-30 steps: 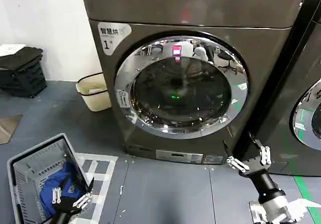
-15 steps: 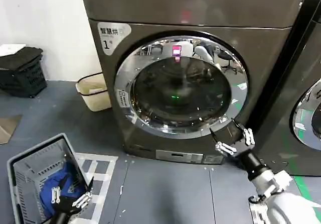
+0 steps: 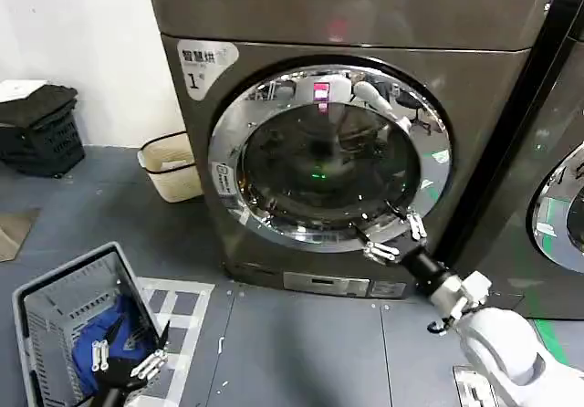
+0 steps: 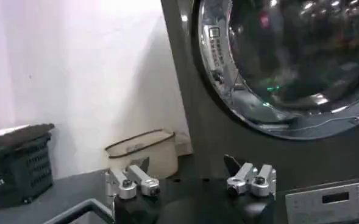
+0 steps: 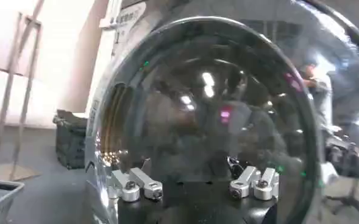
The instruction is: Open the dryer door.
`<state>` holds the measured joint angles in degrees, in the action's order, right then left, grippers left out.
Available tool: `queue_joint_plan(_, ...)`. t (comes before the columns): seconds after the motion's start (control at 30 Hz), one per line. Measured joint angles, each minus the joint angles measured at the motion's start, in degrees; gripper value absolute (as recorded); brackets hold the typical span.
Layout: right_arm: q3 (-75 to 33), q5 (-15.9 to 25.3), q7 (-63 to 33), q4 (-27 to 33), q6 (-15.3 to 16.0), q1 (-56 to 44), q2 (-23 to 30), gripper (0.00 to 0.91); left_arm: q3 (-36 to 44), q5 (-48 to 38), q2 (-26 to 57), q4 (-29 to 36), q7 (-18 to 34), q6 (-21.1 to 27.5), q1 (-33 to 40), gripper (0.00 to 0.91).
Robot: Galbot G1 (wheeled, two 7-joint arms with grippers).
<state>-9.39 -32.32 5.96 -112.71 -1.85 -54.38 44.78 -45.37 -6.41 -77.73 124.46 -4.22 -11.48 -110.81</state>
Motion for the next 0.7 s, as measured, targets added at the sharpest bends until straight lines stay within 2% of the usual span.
queue_joint_plan(0.7, 18.41, -0.66, 0.74, 10.62, 0.27, 19.78, 5.68, 0.907, -1.29, 0.49, -1.37, 0.2, -0.17, -0.91, -0.41, 0.907)
